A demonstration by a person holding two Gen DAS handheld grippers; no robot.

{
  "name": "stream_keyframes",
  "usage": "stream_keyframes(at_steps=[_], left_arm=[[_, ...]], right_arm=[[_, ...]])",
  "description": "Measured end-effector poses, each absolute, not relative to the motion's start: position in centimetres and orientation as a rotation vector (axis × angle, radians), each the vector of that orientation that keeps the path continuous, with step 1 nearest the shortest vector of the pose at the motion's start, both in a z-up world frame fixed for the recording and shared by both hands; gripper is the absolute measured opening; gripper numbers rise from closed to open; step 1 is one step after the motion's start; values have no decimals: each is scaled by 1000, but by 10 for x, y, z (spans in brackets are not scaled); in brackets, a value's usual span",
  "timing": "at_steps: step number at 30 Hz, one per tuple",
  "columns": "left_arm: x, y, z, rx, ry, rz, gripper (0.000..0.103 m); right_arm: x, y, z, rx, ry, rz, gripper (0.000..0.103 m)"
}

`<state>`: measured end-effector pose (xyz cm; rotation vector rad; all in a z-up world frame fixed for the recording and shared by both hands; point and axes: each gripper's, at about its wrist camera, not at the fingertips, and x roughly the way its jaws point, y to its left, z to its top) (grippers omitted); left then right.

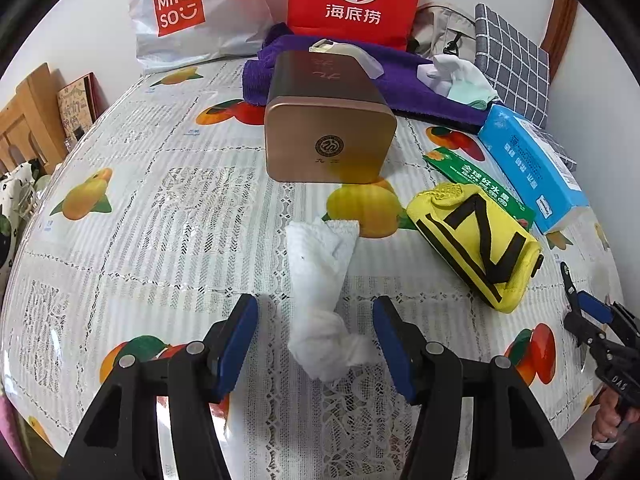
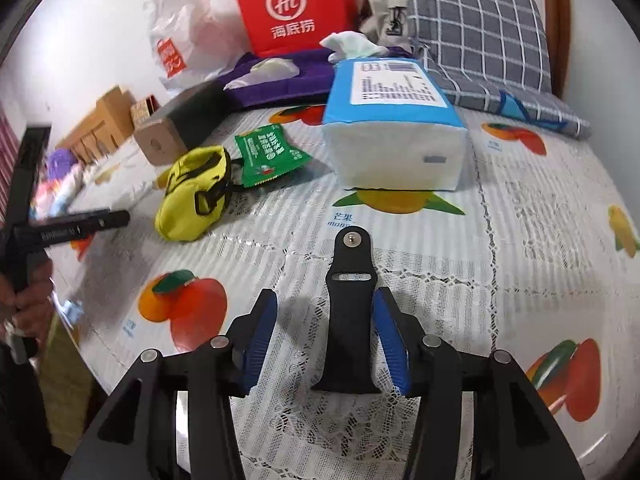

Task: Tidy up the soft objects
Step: 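Carry the tissue with the left gripper while the right gripper carries the strap toward the purple towel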

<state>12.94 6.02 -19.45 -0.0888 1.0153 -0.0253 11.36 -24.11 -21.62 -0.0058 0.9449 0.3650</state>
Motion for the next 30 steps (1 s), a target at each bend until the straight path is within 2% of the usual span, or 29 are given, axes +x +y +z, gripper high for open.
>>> stream_keyframes(at_steps=[4, 6, 8, 10, 12, 13, 22, 30], left_arm=[[128, 62, -194, -98, 1017, -33, 55], [127, 64, -193, -108, 1021, -36, 51], [126, 64, -193, -114, 1025, -40, 46], [125, 64, -193, -112, 1028, -38, 37], [123, 67, -192, -130, 1032, -46, 27], [123, 69, -192, -150, 1036, -56, 25], [119, 75, -183, -201, 1049, -75, 22], [121, 75, -152, -179, 994, -53, 22]], right_arm=[[111, -238, -217, -28, 931, 343, 51], [110, -239, -218, -23, 924, 326, 43], [108, -237, -218, -54, 912, 285, 39], [107, -236, -218, -58, 911, 267, 36], [108, -237, -217, -61, 919, 239, 24], [109, -239, -216, -46, 925, 224, 22], [106, -244, -209, 24, 982, 231, 21], [103, -243, -181, 61, 936, 261, 21]])
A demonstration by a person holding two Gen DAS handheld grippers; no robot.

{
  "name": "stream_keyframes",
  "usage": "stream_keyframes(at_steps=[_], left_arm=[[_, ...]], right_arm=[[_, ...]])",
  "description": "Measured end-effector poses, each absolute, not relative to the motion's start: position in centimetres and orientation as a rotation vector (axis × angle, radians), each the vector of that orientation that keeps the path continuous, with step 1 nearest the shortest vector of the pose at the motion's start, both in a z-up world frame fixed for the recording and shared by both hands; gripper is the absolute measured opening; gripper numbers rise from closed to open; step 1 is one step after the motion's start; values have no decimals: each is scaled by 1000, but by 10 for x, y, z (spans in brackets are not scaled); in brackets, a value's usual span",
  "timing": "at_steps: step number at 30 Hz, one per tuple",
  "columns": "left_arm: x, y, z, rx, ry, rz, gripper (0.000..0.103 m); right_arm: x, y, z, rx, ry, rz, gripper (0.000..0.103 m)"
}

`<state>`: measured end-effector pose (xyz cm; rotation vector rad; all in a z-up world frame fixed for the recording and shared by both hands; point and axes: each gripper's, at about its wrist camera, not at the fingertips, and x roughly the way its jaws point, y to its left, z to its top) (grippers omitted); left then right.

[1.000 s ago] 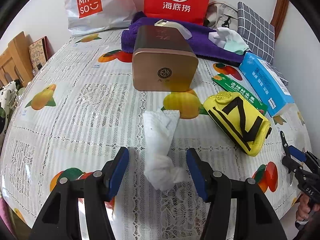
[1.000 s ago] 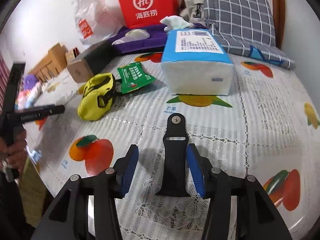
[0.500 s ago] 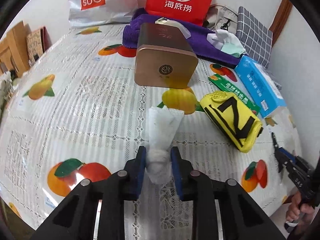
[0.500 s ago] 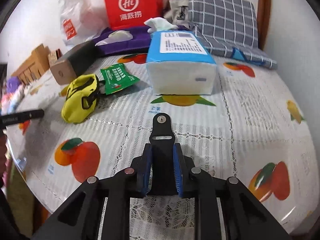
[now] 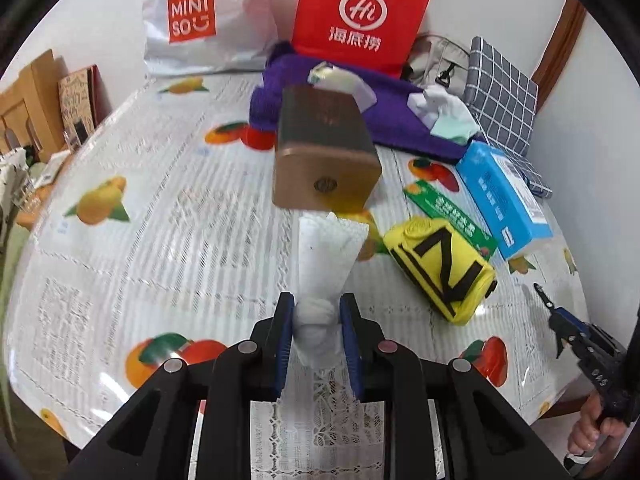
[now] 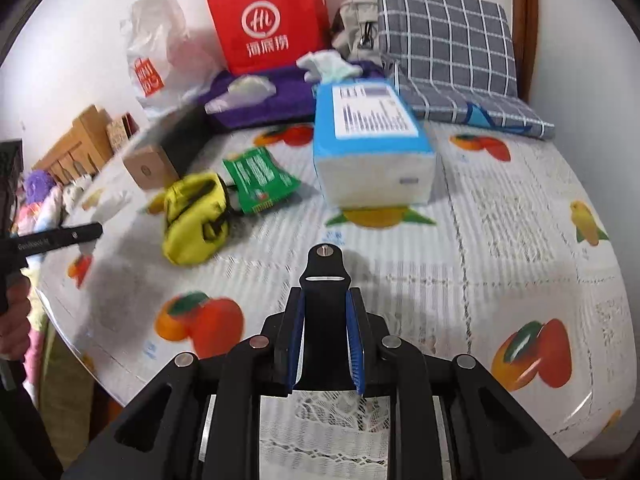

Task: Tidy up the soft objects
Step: 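Carry the tissue with the left gripper while the right gripper carries the strap toward the purple towel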

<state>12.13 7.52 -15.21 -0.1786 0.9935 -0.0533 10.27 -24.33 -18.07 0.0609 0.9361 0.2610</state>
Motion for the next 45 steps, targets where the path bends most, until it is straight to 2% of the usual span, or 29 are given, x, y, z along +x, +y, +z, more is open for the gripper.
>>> stream_keyframes(at_steps=[17, 35, 45], left_arm=[[139, 66, -99, -158, 901, -61, 22], [183, 60, -62, -154, 838, -68, 22], [220, 54, -61, -156, 848, -64, 22]], right_arm=[[127, -249, -113, 109, 831, 258, 21], [184, -237, -78, 95, 771, 266, 21], [221, -225, -71, 97, 751, 275, 21]])
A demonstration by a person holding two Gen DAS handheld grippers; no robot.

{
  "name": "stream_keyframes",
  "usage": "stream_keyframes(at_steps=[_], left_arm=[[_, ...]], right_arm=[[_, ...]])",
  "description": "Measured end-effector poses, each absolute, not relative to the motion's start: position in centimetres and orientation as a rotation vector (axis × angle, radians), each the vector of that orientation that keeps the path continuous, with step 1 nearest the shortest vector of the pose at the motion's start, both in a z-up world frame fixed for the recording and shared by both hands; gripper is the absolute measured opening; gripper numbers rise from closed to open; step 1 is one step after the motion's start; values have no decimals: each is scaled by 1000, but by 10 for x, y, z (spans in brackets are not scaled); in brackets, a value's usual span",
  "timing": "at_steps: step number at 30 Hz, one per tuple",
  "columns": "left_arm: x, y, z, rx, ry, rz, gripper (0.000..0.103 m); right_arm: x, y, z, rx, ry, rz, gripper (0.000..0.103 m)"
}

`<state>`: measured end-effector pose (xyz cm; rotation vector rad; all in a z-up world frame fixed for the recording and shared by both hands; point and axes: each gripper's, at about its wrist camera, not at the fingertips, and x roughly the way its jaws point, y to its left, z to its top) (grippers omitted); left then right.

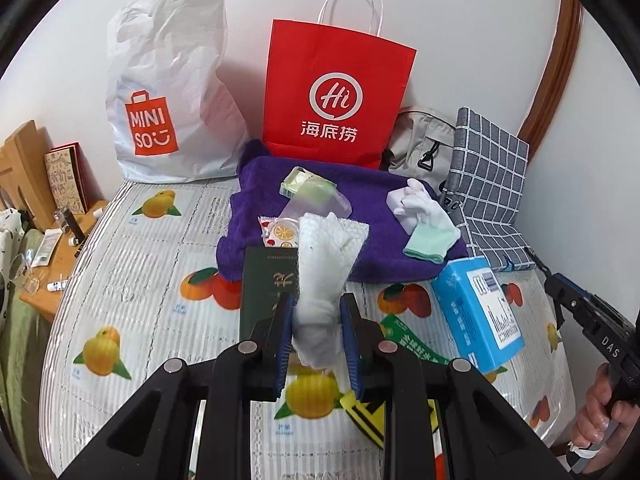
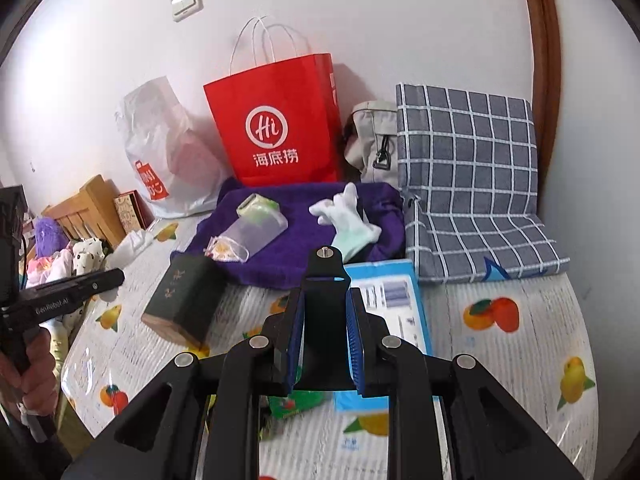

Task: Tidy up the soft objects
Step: 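Carry the tissue with the left gripper while the right gripper carries the strap toward the purple towel, then lower and release the tissue onto the towel with the left gripper while the right gripper releases the strap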

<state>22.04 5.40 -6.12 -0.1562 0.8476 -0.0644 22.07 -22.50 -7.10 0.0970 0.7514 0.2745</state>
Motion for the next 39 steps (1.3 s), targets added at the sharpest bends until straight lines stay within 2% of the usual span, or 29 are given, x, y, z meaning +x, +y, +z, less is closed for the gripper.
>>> stream_keyframes(at_steps=[39], left_arm=[[369, 49, -73, -201, 908, -62, 22]], right_arm=[[369, -185, -65, 111, 716, 349, 21]])
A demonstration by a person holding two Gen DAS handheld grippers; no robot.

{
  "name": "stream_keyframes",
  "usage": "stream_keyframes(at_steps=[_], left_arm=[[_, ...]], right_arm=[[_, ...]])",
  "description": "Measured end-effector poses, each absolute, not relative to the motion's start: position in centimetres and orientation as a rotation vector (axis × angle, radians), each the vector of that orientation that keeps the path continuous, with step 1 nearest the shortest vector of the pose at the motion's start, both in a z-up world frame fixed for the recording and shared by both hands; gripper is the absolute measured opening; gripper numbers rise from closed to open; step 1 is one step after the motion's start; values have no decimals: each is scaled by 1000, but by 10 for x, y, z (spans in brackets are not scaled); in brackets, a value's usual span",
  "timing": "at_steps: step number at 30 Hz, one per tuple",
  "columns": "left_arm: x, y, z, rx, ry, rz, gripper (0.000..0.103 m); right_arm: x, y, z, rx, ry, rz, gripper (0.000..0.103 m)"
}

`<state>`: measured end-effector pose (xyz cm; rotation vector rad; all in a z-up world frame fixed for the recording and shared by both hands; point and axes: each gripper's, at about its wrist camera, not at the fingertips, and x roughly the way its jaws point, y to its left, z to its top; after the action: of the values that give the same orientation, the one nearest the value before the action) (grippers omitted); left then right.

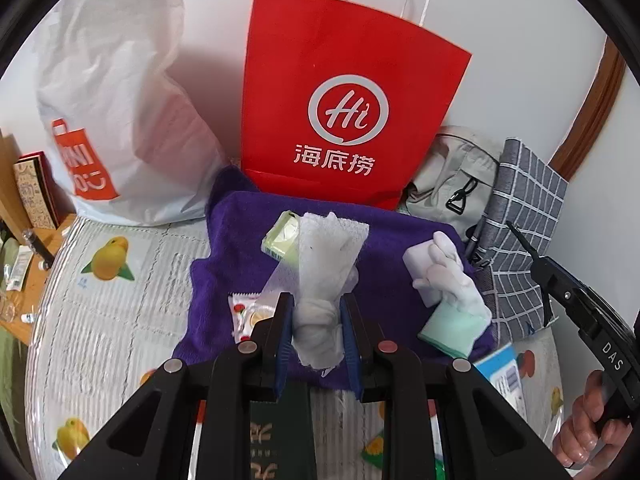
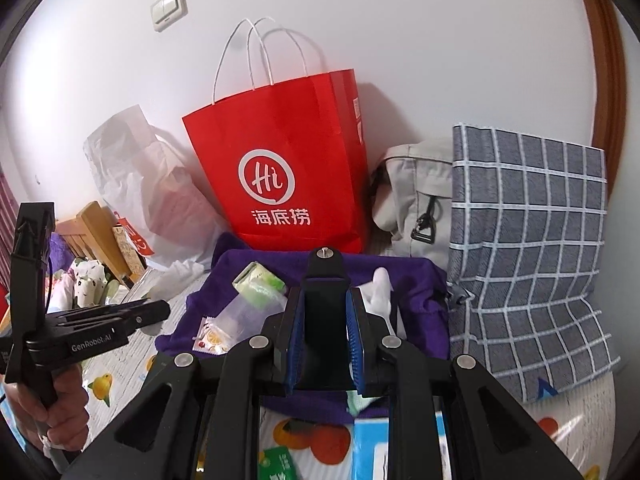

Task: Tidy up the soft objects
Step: 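Lower and release the tissue onto the towel with the left gripper while the right gripper releases the strap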

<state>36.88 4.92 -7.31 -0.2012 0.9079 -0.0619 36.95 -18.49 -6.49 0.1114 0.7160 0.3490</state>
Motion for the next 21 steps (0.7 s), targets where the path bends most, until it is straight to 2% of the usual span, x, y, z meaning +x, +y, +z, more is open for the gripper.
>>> stream_keyframes(at_steps=[8, 21], left_arm=[[406, 45, -103, -191, 987, -87, 22], [424, 51, -132, -184, 1055, -79, 22]], right_arm=[[397, -175, -100, 89, 788, 367, 21], [422, -160, -153, 48, 942, 397, 21]])
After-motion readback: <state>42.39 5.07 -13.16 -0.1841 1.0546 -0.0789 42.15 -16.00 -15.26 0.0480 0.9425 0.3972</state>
